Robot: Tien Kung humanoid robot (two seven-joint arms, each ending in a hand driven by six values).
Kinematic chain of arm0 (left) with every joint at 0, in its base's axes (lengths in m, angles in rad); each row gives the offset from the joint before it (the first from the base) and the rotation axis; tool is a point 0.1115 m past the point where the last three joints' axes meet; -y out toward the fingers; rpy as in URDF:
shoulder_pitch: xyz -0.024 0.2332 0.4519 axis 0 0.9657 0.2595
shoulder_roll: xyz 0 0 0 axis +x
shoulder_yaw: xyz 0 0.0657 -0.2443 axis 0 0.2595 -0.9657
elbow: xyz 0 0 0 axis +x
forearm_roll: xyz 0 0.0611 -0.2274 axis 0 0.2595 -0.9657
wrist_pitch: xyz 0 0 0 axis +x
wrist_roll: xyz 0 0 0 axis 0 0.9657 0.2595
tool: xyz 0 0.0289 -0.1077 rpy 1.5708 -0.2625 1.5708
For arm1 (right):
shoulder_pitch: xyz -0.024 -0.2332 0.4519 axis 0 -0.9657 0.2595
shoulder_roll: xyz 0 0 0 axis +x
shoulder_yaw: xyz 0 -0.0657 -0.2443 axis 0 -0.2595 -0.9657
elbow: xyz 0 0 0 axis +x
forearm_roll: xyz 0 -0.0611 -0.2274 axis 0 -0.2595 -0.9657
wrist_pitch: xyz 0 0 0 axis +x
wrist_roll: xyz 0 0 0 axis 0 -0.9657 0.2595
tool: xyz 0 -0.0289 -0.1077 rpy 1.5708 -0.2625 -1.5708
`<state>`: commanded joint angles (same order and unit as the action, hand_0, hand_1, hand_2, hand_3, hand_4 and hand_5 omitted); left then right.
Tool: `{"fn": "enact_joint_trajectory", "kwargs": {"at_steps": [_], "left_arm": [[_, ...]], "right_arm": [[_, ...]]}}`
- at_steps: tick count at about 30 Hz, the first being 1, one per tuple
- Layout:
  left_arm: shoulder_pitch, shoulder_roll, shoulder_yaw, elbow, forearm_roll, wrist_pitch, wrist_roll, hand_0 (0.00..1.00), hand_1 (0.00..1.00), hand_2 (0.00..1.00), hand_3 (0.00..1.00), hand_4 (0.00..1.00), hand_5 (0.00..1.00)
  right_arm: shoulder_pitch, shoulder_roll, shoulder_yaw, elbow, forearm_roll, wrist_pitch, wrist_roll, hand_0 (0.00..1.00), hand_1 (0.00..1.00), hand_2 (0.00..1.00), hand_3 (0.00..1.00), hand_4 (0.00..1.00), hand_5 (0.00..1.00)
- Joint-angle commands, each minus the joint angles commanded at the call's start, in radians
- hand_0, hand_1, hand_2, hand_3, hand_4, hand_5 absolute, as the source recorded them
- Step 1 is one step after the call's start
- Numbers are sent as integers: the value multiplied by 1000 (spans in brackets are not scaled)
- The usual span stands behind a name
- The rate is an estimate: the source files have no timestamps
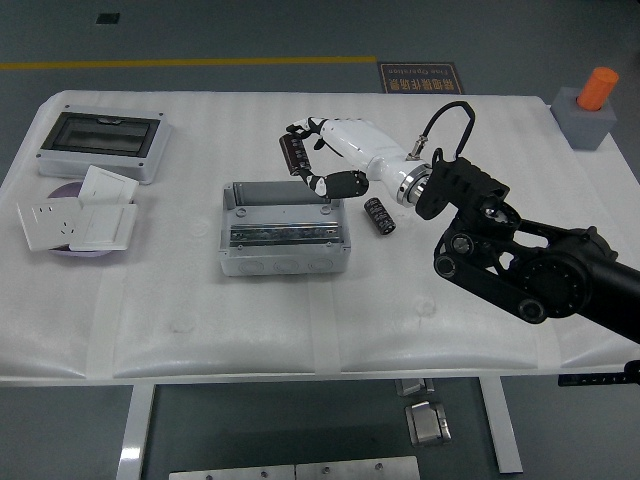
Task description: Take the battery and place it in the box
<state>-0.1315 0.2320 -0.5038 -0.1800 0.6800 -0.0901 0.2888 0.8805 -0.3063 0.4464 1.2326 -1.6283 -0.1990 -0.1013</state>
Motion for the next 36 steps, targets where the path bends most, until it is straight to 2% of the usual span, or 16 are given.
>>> {"fn": "enact_joint_trajectory", "kwargs": {"at_steps": [3,4,9,10,15,16,20,29,36], "left_arm": [[3,1,-11,0,12,-1,4,487,589,410,526,488,266],[4,2,-16,0,16,-2,6,487,589,410,525,485,269],[5,1,-20,0,21,-3,8,487,589,410,525,485,269],[4,1,-18,0,18,-3,8,486,589,410,525,487,268],[2,0,-11,0,12,-3,7,486,589,410,525,487,268],[2,0,-10,0,12,-3,7,486,588,409,524,486,268],[1,0,-10,0,13,-4,8,486,588,409,524,486,268],[-4,-2,-12,0,17,-3,7,485,589,408,521,480,271],[-6,-2,-10,0,17,-2,5,485,588,409,521,476,268]], "right_arm": [[-2,5,-10,-17,1,13,-3,757,685,800,771,431,204],[-3,5,-15,-25,3,16,-4,789,715,837,899,751,361],[-4,10,-33,-50,7,17,-5,789,715,837,899,751,361],[-3,12,-37,-54,8,17,-5,913,800,901,998,972,504],[-1,18,-60,-71,8,21,-10,913,800,901,998,972,504],[0,19,-66,-74,8,21,-11,963,826,929,998,998,559],[8,17,-93,-97,2,24,-15,963,826,929,998,998,559],[95,-25,-256,-238,-22,41,-17,973,829,930,998,998,583],[143,-34,-398,-328,-47,34,-2,958,803,908,998,998,599]]}}
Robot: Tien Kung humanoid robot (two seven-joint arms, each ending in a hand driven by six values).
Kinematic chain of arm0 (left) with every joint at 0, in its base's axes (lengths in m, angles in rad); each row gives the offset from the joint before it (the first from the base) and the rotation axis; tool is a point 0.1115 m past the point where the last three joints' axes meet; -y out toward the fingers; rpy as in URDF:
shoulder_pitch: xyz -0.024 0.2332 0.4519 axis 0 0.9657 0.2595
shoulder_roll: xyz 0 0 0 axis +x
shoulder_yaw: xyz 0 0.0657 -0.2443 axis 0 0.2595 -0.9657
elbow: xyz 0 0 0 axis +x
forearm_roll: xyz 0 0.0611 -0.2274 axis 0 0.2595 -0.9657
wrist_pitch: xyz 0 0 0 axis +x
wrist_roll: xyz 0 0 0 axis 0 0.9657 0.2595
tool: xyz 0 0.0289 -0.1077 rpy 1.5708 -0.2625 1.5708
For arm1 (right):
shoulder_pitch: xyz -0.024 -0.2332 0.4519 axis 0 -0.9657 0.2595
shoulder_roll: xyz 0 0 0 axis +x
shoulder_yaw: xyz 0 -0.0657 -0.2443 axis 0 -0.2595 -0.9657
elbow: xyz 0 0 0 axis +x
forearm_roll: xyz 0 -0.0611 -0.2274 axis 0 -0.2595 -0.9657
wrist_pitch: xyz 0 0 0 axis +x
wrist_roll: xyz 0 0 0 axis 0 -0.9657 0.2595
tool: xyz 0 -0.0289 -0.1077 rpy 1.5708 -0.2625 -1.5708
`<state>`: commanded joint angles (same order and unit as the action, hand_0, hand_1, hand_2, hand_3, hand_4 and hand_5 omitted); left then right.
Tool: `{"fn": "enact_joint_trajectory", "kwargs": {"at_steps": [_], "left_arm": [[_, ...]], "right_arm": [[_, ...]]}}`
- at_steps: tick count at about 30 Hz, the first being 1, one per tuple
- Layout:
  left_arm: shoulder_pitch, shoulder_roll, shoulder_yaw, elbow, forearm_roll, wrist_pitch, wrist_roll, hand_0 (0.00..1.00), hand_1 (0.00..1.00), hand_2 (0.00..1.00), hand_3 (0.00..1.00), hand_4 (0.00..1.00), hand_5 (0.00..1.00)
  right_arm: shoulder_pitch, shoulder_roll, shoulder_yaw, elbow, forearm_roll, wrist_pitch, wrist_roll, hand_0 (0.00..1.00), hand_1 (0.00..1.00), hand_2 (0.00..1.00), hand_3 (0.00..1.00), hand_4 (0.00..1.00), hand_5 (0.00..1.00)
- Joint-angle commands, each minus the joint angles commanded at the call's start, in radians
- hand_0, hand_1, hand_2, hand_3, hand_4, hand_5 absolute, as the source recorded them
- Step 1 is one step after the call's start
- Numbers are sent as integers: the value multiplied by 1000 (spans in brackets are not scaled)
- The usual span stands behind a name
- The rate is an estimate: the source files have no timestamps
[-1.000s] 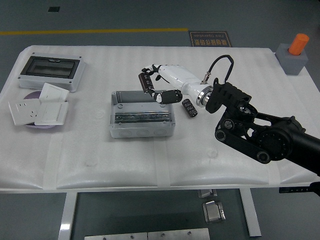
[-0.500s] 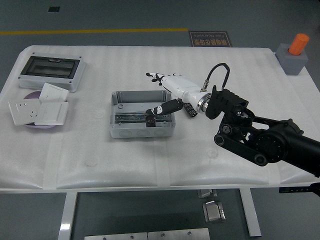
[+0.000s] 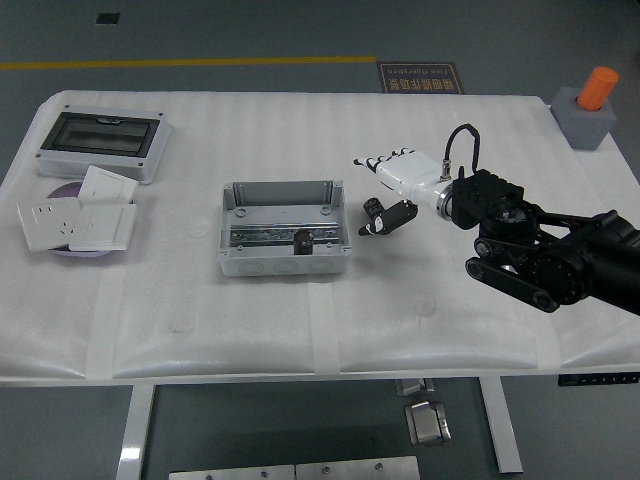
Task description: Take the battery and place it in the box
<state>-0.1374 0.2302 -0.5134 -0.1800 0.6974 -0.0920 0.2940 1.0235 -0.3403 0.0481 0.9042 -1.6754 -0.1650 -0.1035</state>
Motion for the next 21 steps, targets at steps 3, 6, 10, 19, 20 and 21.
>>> {"fn": "enact_joint_trajectory", "kwargs": {"at_steps": [3,6,10,19,20,21], "left_arm": [[0,0,3,0,-3,1,-2,485,588,409,521,476,268],[-1,-1,9,0,-8,1,-4,485,588,408,521,476,266],[-2,-2,17,0,-15,2,-7,485,588,408,522,477,261],[-9,1,35,0,-30,4,-12,485,588,408,521,478,259],[-9,1,36,0,-31,4,-13,485,588,408,521,478,259],[-10,1,38,0,-32,4,-13,485,588,408,521,478,259]], "right_arm": [[11,2,-1,-17,-47,37,12,958,803,908,998,998,599],[18,6,20,-28,-95,75,26,948,775,876,992,987,592],[22,12,37,-35,-134,92,37,906,738,842,915,788,478],[15,35,79,-58,-203,135,60,883,720,820,884,708,420],[13,37,84,-61,-213,141,63,883,720,820,884,708,420],[10,38,88,-64,-219,146,66,883,720,820,884,708,420]]}}
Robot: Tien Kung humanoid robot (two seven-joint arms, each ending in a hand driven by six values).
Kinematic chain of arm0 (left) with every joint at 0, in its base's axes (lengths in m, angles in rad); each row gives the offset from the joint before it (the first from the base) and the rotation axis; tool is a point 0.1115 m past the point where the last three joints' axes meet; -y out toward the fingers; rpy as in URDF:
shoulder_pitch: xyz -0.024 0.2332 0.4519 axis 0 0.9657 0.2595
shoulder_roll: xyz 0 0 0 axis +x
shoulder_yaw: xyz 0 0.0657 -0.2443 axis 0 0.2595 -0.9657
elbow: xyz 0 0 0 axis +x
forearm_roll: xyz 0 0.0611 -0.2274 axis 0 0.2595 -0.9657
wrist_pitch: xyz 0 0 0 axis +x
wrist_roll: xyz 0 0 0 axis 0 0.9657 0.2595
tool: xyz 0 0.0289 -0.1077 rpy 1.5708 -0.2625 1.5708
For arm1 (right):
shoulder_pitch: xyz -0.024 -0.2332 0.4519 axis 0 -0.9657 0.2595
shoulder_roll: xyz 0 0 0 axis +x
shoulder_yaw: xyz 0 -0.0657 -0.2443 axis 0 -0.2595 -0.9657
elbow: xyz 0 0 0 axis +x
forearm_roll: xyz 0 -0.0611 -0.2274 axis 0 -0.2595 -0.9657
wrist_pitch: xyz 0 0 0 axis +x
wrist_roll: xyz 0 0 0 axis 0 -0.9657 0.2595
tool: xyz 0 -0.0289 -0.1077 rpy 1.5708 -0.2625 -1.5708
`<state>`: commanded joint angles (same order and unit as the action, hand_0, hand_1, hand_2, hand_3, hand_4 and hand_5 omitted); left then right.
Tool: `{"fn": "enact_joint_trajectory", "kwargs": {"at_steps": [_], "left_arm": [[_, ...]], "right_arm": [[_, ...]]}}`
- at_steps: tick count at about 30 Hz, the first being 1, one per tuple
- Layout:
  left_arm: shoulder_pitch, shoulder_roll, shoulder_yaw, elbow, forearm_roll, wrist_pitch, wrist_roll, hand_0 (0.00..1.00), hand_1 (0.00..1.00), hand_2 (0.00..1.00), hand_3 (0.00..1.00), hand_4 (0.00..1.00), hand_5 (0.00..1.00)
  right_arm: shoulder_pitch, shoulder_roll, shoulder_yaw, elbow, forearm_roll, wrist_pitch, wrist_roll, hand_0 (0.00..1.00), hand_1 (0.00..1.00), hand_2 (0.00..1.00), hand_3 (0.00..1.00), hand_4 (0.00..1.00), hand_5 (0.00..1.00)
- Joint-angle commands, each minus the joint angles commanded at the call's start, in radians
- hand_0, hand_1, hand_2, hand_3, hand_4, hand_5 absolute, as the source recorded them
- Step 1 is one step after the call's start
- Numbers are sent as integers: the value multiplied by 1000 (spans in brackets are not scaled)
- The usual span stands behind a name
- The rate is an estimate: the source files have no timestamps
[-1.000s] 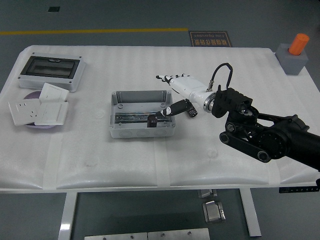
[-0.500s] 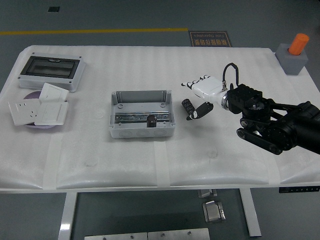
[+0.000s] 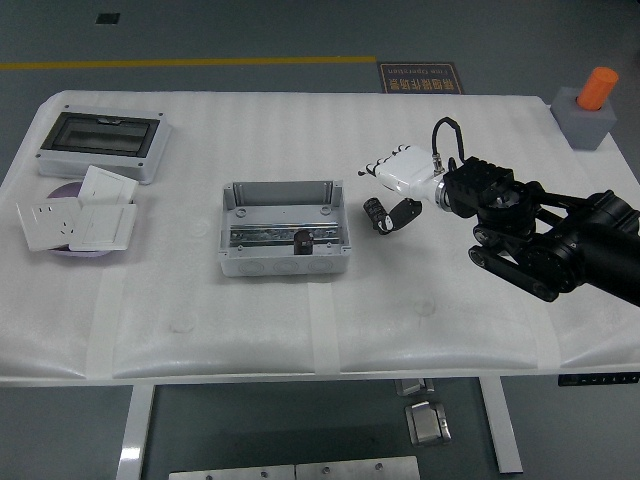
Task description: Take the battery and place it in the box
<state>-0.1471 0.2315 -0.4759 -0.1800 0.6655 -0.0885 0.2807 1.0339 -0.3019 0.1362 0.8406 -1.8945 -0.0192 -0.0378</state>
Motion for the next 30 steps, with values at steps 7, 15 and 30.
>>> {"fn": "enact_joint_trajectory", "kwargs": {"at_steps": [7,15,30], "left_arm": [[-2,2,0,0,3,-2,0,484,589,408,521,476,262],[-5,3,1,0,4,-2,-2,484,589,408,521,474,262],[-9,1,-3,0,12,-2,-1,484,590,406,521,466,265]], "right_arm": [[-11,11,24,-16,-33,29,15,863,702,805,833,638,375],[-7,13,29,-16,-28,52,26,863,700,801,826,616,354],[-1,12,13,-26,0,93,22,883,711,811,855,650,373]]}}
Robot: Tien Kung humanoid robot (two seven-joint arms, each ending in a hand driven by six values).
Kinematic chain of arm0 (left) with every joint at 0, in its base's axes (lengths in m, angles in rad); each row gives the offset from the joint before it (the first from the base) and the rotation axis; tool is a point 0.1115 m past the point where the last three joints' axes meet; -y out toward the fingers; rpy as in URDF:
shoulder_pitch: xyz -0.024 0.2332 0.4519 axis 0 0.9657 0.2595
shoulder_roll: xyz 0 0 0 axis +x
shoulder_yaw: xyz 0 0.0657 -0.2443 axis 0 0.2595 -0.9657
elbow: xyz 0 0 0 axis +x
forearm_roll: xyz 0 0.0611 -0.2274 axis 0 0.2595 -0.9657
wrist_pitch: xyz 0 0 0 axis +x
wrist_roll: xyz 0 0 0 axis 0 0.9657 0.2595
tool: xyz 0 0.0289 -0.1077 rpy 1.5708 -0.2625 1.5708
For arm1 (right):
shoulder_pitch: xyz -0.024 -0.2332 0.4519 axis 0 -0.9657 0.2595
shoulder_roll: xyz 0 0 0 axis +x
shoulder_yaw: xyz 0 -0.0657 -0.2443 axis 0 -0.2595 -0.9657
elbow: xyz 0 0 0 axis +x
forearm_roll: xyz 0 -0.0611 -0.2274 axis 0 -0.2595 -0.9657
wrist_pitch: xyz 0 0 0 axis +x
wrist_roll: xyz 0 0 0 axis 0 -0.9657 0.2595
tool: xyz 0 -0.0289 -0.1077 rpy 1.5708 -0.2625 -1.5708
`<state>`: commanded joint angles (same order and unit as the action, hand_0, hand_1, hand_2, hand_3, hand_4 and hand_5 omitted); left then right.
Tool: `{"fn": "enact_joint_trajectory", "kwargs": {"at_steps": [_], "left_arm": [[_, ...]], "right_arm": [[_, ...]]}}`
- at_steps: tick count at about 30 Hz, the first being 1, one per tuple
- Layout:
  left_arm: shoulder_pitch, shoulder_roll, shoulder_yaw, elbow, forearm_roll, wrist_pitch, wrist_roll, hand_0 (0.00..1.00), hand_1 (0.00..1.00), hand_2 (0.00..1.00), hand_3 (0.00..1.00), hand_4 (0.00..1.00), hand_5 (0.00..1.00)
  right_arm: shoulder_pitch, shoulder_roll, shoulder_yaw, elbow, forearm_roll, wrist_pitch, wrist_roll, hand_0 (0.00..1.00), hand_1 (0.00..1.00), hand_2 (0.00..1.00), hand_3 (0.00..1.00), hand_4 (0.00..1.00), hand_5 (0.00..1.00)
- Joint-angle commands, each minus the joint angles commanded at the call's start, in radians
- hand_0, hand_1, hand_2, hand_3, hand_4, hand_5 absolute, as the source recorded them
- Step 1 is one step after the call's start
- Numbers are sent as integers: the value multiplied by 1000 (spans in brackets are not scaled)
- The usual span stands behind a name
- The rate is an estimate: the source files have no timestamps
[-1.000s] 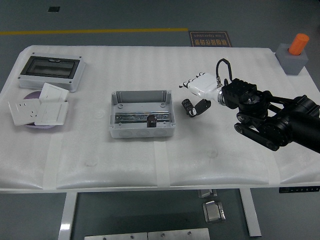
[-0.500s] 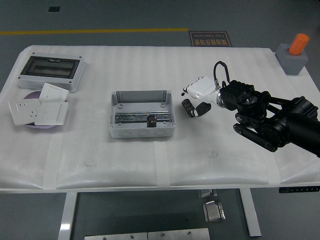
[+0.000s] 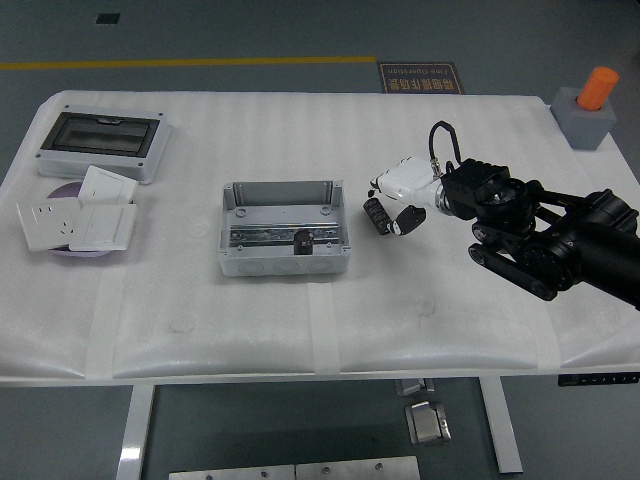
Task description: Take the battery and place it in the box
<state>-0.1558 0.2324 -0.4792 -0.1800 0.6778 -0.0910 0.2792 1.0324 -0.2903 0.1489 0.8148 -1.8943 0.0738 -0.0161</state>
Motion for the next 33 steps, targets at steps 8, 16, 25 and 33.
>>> {"fn": "enact_joint_trajectory", "kwargs": {"at_steps": [8,16,25,33], "left_arm": [[-2,0,-2,0,4,-1,0,483,591,403,519,461,270],[-3,-4,2,0,1,-1,-1,484,591,402,518,461,271],[-6,-6,0,0,9,-1,-5,483,593,401,518,460,272],[-3,-5,-5,0,16,0,-5,483,592,401,517,460,272]], "right_arm": [[0,2,2,-11,-2,1,-1,914,737,857,955,856,411],[2,0,0,-10,11,-5,-2,913,736,859,957,866,416],[-11,11,23,-37,-22,0,3,913,732,857,955,868,420],[-26,28,40,-58,-17,-1,1,915,736,852,947,862,422]]}}
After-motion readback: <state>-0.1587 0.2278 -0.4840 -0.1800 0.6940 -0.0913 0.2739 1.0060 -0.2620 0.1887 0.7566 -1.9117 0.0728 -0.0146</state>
